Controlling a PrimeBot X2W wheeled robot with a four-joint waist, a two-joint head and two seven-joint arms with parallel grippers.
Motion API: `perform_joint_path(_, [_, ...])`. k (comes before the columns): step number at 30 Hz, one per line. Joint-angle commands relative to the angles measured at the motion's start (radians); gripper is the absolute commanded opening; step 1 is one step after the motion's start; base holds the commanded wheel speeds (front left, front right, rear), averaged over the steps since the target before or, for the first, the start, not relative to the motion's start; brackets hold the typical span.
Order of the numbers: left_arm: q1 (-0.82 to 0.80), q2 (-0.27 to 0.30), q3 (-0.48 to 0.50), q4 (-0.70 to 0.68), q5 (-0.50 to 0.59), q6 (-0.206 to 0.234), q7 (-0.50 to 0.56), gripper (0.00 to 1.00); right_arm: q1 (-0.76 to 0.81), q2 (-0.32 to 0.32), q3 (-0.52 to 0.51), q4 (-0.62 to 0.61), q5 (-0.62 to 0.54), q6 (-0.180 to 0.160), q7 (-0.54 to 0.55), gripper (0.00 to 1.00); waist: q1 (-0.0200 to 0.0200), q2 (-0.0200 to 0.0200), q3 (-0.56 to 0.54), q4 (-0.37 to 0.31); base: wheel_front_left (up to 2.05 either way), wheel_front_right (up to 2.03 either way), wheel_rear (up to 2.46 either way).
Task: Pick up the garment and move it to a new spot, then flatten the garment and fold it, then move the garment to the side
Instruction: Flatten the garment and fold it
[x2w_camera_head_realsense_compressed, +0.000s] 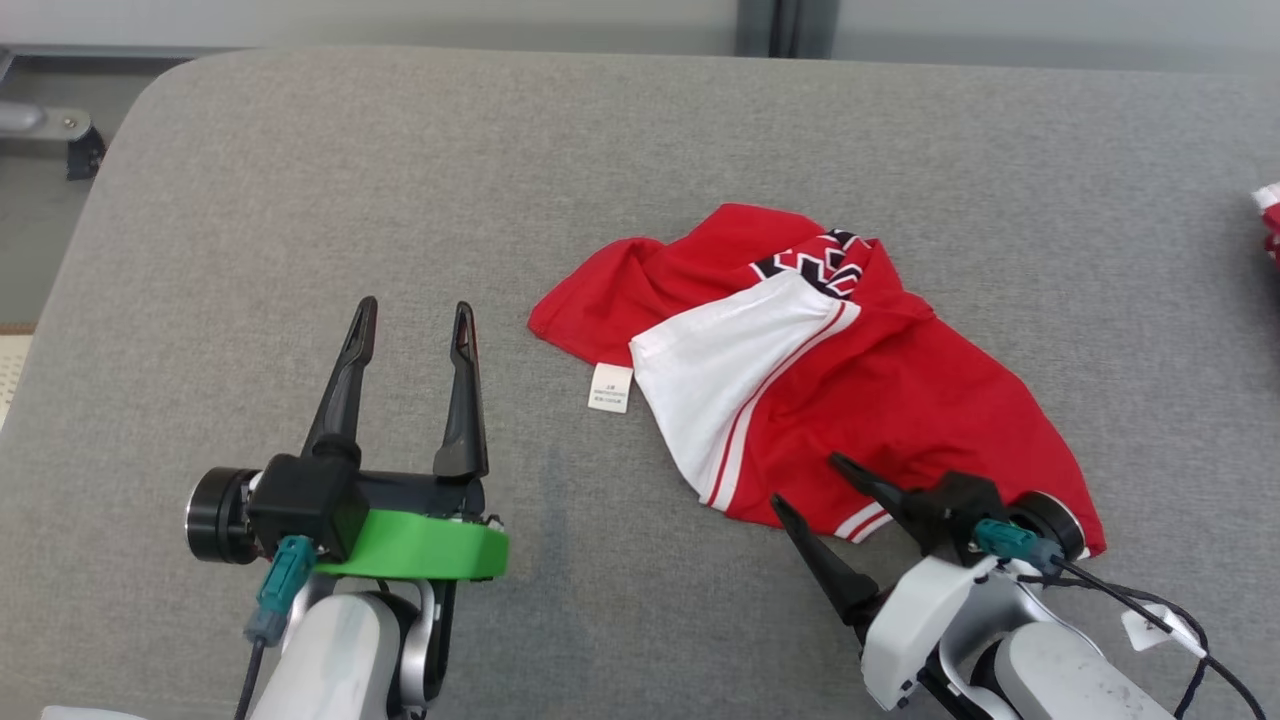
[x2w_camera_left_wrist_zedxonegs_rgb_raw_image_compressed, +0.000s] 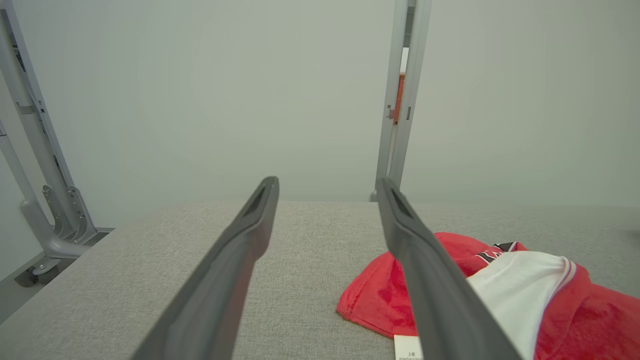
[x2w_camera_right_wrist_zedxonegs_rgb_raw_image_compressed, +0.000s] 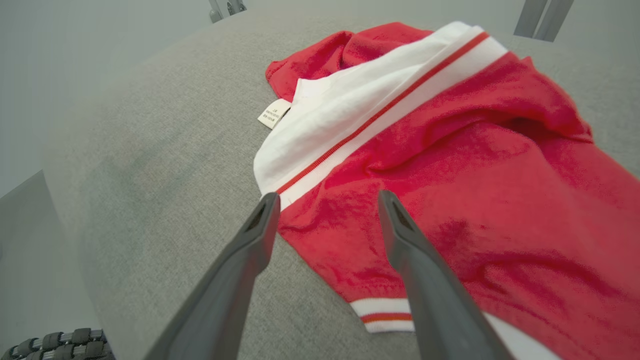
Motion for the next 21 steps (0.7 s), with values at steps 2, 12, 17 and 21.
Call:
perform_joint_path(2, [-0.024, -0.016, 0.004, 0.005, 0.015, -0.011, 0.000, 1.00, -0.046, -0.016, 0.048, 0.055, 0.014, 0.000, 0.004, 1.00, 0.0000, 0.0000, 0.084, 0.095, 0.00, 0.00, 0.00])
perform_joint_path(12, [-0.021, -0.048, 0.042, 0.018, 0.049, -0.032, 0.000, 1.00, -0.139, -0.030, 0.172, 0.221, 0.042, 0.000, 0.009, 0.00, 0.0000, 0.0000, 0.101, 0.100, 0.00, 0.00, 0.00])
perform_joint_path(17, [-0.013, -0.052, 0.066, 0.017, 0.069, -0.041, 0.000, 1.00, -0.182, -0.016, 0.164, 0.156, 0.069, 0.000, -0.091, 0.00, 0.0000, 0.0000, 0.096, 0.058, 0.00, 0.00, 0.00])
perform_joint_path(21, [-0.007, -0.050, 0.083, 0.020, 0.080, -0.050, 0.000, 1.00, -0.182, -0.007, 0.097, 0.082, 0.101, 0.000, -0.165, 0.00, 0.0000, 0.0000, 0.090, 0.013, 0.00, 0.00, 0.00])
